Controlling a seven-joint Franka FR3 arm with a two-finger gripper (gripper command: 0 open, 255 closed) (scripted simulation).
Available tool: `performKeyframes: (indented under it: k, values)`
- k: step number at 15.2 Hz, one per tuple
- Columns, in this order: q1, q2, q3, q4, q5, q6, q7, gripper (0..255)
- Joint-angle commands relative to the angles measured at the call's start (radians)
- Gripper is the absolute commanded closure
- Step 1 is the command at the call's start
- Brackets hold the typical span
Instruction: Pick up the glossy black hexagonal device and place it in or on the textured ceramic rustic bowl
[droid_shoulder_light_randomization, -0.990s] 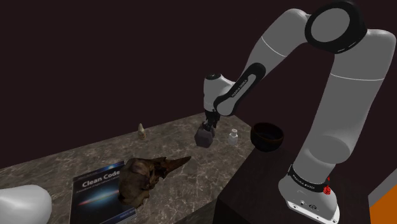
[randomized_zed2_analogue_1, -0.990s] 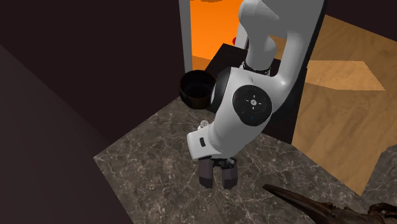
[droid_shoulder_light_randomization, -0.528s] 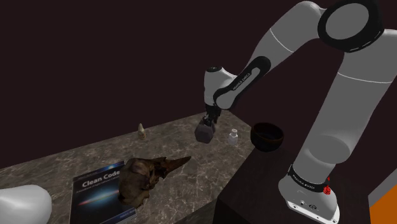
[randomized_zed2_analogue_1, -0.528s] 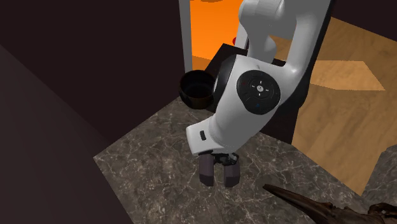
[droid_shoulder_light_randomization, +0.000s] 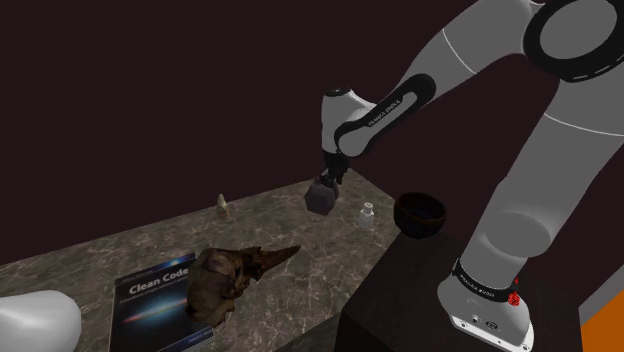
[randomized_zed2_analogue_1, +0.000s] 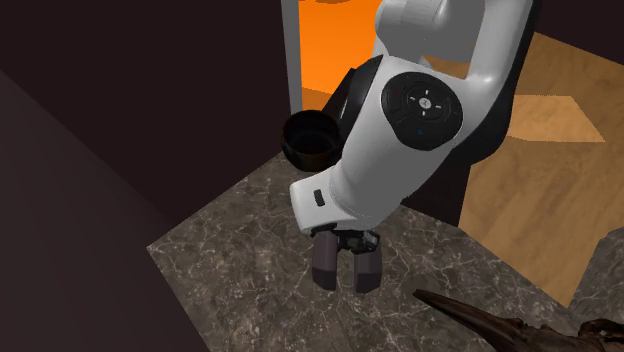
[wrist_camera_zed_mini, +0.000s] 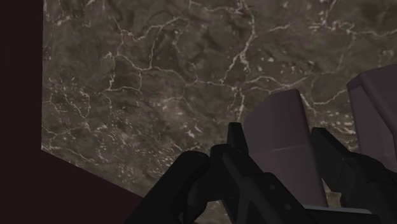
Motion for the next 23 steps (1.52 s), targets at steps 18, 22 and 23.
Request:
performKeyframes:
  k: [18, 22, 23]
  values:
    - [0.014, -0.156, 0.001, 0.112, 0.064, -0.262, -0.073, 255]
    - [0.002, -0.234, -0.02, 0.067, 0.066, -0.29, -0.112, 255]
    - [-0.004, -0.268, -0.031, 0.038, 0.064, -0.292, -0.128, 255]
